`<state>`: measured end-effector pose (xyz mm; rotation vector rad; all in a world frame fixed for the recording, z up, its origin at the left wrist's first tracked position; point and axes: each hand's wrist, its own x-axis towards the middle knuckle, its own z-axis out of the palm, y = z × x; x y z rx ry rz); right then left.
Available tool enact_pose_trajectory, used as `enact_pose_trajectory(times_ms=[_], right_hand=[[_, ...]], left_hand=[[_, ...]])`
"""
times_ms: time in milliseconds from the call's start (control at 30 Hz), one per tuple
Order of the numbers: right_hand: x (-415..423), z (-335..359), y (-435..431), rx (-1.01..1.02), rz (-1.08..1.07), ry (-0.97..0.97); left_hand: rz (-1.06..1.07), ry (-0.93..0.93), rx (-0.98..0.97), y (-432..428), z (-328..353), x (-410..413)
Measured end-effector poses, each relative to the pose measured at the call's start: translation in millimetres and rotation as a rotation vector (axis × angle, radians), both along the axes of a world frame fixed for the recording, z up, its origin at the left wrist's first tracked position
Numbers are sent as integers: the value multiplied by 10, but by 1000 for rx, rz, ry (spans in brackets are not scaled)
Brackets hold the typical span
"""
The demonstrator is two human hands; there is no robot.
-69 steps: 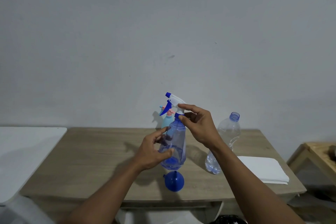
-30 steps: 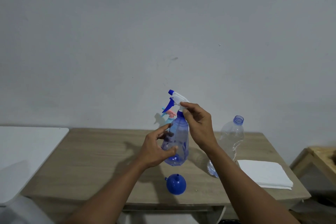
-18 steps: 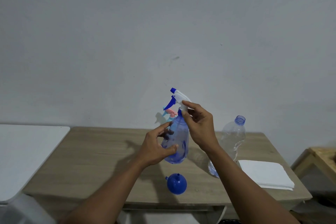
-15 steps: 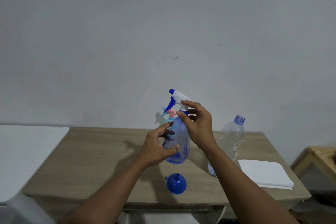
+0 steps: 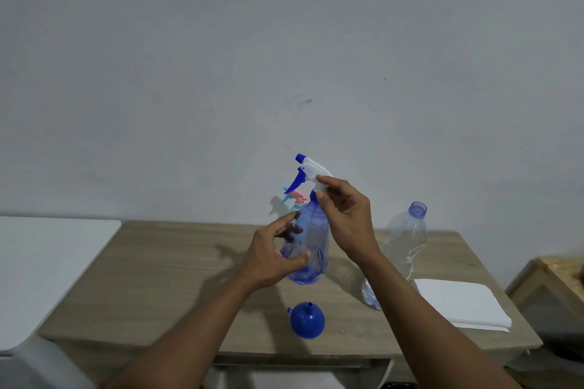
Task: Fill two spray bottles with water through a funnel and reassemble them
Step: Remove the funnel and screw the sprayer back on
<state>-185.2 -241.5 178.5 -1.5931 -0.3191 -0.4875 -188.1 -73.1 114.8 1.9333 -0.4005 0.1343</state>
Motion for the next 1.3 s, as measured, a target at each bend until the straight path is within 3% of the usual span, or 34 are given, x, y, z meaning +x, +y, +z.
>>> enact_pose_trajectory(times_ms=[133,500,833,1033,1167,1300], right_hand=[[-11,61,63,38,24,-7],[49,45,198,-106,-88,-101],[17,185,76,77,65,132],[135,141,56,66,109,296],[147,19,-15,114,104,333],[79,-358,-188,-50,85,476]], left_hand=[[31,-20,-28,3,20,-8],[101,-24,-63,-3,42,1],[-13,40,-83,103,23,35],[-87,143,-141,68,-202,33],[70,201,-203,247,-472,-17],[355,317,89,704,-1121,-95]])
